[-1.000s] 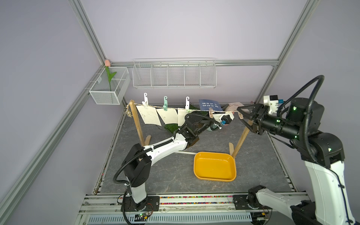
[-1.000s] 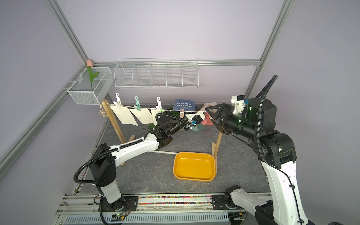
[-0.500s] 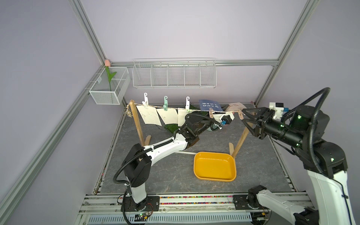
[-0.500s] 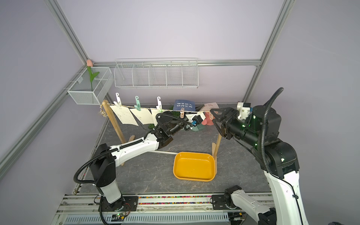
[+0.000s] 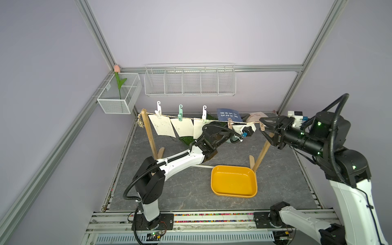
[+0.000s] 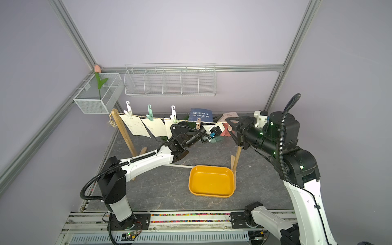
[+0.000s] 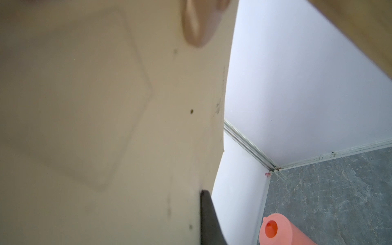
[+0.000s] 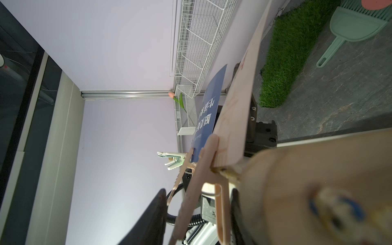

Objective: Remove the postcards from the strings
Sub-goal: Remove the clamp from the clothesline.

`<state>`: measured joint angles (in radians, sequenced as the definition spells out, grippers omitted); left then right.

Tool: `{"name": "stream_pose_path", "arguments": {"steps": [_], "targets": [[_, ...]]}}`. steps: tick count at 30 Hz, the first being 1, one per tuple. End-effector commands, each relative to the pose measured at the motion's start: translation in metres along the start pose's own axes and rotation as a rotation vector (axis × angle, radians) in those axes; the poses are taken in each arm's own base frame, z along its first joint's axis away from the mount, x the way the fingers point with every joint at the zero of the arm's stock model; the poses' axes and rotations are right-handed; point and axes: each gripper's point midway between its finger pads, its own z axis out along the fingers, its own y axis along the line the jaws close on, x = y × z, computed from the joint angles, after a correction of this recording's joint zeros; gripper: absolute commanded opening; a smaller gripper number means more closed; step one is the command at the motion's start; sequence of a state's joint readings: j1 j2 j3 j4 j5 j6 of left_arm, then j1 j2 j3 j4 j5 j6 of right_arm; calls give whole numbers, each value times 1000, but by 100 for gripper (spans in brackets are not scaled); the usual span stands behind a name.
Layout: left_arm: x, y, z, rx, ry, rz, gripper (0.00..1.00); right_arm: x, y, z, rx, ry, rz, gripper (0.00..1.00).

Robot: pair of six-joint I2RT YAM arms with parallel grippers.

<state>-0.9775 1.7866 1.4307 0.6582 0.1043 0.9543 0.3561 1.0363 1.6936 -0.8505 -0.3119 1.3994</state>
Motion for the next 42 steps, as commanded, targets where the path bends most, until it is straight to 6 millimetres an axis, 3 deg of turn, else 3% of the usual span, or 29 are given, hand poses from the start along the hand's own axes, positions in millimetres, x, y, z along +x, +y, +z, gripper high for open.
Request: {"name": "stream_pose_path", "arguments": {"steps": [1, 9, 16, 24, 30, 34, 42], "targets": [[-1, -7, 5, 10, 0, 24, 0, 2, 10, -2, -39, 5, -9, 43], [-3, -6, 5, 6, -4, 24, 0, 2, 12, -2, -43, 4, -28, 29], [-3, -7, 4, 7, -4, 21, 0, 4, 12, -8, -41, 4, -46, 29], [5, -17, 2, 22, 13, 22, 0, 24, -29, -29, 98, 65, -68, 28], [10, -24, 2, 38, 27, 24, 0, 36, -44, -37, 151, 119, -98, 28], [11, -34, -2, 53, 39, 30, 0, 39, -39, -37, 138, 145, -143, 27], [10, -67, -20, 108, 77, 39, 0, 35, -8, -33, 22, 135, -297, 28]]}}
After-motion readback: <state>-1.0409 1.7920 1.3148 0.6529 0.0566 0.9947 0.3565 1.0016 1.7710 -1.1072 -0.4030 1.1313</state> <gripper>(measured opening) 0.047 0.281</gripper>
